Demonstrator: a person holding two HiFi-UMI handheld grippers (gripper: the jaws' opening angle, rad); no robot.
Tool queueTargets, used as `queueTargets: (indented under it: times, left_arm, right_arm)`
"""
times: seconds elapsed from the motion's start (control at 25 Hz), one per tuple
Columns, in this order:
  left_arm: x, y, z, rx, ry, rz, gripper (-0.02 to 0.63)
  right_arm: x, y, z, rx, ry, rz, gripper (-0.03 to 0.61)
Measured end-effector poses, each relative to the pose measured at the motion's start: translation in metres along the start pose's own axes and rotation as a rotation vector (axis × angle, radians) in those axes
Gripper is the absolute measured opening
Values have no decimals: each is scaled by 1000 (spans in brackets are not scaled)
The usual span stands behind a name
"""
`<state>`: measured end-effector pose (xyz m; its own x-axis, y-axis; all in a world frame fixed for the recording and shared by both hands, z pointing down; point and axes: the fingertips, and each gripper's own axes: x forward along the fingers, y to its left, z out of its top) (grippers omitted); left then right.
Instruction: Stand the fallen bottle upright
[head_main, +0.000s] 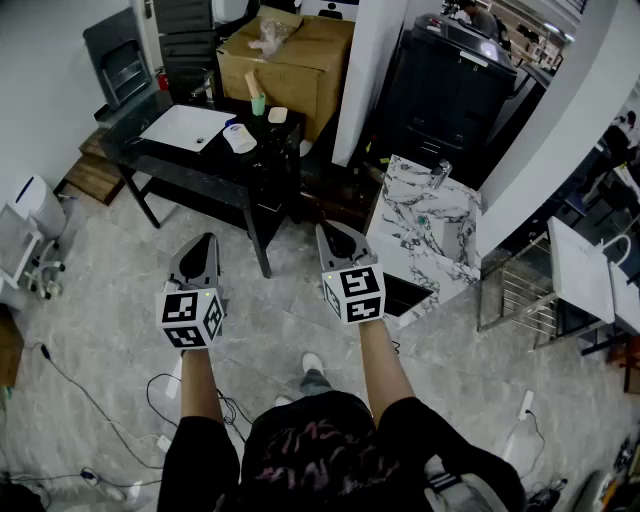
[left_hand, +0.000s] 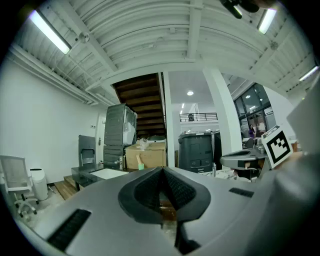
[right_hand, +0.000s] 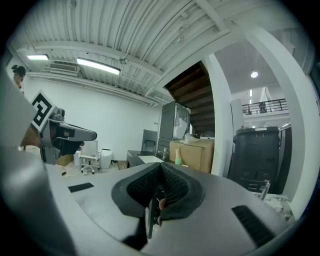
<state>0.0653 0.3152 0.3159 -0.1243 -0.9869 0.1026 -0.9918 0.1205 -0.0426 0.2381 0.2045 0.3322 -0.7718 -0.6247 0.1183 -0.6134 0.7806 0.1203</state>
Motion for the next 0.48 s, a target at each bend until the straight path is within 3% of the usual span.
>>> queueTargets:
  times: [0.48]
  left_arm:
    - [15, 6, -11, -14, 16, 13, 17]
  right_arm:
    - [20, -6, -9, 0, 13, 14, 14]
